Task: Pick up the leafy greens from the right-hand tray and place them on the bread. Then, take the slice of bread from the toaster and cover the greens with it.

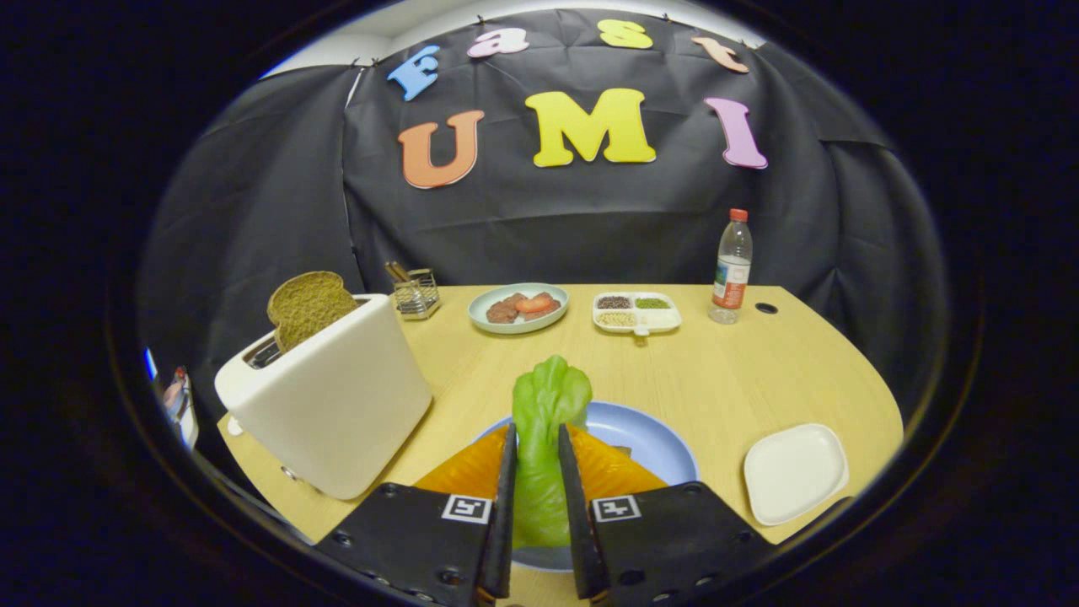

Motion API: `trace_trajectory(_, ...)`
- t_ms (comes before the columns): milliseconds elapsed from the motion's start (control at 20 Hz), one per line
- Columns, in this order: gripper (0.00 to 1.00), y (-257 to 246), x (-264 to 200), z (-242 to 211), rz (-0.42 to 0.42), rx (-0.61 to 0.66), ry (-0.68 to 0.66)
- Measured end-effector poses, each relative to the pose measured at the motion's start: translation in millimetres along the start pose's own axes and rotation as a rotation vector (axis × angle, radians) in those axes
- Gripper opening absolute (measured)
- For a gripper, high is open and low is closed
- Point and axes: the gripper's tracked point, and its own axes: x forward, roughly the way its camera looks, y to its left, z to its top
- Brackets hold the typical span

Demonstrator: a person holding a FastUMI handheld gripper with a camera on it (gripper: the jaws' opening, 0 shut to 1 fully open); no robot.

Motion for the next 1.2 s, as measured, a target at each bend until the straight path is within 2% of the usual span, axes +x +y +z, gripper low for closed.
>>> trace_trajectory(100, 0.37, 5, -1, -5, 0.012, 0.005, 0.011)
trace_trajectory(450, 0.8, 6, -1, -11, 0.009, 0.0, 0.023)
trace_trajectory(750, 0.98, 11, 0, -8, 0.001, -0.025, -0.007)
trace_trajectory(1200, 0.98, 13, 3, 0, -0.001, -0.003, -0.05)
